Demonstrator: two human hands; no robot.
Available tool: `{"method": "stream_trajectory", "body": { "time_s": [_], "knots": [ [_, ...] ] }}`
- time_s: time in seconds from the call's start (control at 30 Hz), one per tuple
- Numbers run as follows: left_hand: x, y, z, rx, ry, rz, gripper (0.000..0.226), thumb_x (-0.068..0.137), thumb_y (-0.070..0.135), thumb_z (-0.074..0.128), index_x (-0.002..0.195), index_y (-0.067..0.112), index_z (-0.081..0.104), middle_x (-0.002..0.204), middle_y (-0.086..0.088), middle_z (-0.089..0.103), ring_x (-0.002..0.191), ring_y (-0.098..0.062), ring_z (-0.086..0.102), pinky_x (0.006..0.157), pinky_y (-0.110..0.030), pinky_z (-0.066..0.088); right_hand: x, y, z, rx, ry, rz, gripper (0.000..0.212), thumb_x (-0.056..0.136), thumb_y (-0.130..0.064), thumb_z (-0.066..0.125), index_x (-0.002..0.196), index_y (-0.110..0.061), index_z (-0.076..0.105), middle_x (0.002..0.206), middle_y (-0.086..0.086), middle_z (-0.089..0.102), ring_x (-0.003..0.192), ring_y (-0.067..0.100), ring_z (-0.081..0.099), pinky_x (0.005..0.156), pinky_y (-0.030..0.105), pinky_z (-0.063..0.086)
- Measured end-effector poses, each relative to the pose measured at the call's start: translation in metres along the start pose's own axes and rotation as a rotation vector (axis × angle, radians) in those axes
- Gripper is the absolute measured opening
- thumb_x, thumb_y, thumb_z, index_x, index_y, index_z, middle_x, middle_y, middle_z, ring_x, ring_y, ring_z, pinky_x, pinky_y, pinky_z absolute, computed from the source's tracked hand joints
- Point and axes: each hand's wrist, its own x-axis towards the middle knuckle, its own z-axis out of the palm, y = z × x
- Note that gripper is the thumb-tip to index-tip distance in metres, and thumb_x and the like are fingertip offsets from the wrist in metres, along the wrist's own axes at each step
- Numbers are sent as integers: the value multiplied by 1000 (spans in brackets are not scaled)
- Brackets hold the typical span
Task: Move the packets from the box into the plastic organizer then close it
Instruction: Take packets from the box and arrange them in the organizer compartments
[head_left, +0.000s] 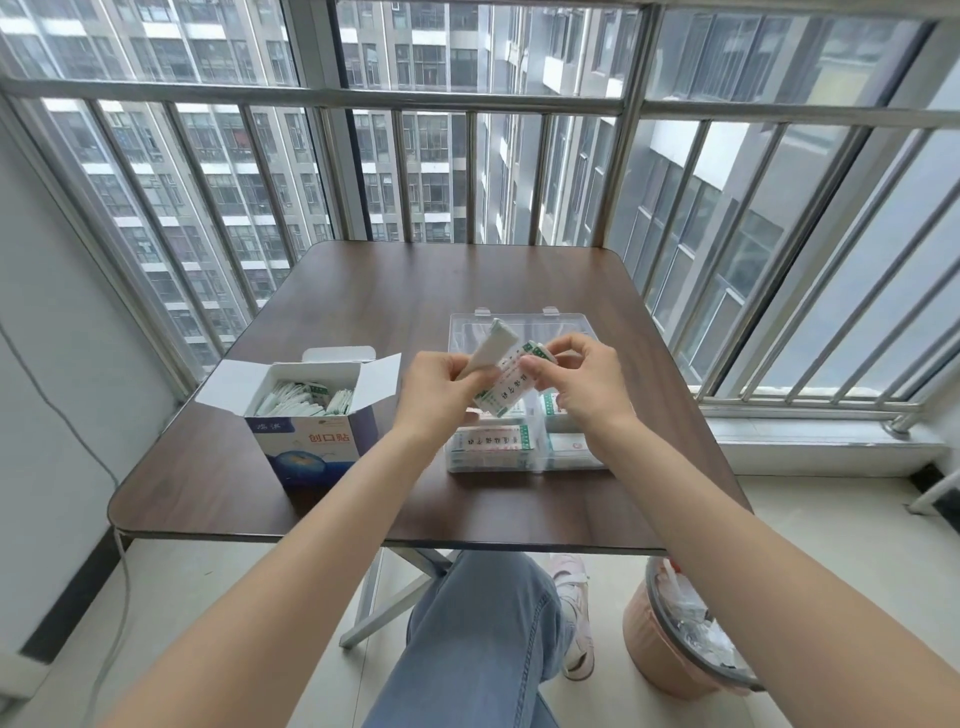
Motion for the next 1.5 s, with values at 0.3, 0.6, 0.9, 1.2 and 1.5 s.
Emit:
{"method": "stream_trajectory", "body": {
  "time_s": [0.3,0.6,0.9,1.2,1.5],
  "knots": [
    [10,-10,9,415,292,220,14,99,12,38,89,14,47,91,-14,66,84,-31,58,69,-34,36,11,14,18,-135,46,7,9,86,-9,65,90,-16,62,72,4,62,54,7,54,52,21,43],
    [9,-20,0,359,80,177,12,93,15,56,93,12,44,93,-2,58,76,-19,46,67,-28,32,11,13,32,-282,39,-73,7,88,-12,63,93,-10,59,67,-4,57,54,6,57,64,25,51],
    [15,-28,-6,499,51,157,18,87,4,59,86,17,47,99,-4,65,73,-19,46,68,-28,35,4,12,31,-873,-48,-183,17,89,-27,62,93,-11,58,96,7,62,95,25,55,69,31,38],
    [18,-29,-9,648,51,131,11,84,8,59,85,14,51,96,-10,66,92,-34,59,83,-44,49,5,6,29,-1105,-127,-198,26,90,-32,61,101,-10,65,106,10,63,105,27,56,72,31,38],
    [12,-21,-4,711,80,138,14,93,22,53,88,13,43,100,-13,63,93,-36,56,76,-42,46,6,9,31,-1028,-171,-99,23,88,-29,63,94,-7,65,97,11,66,95,29,61,71,32,43]
  ]
}}
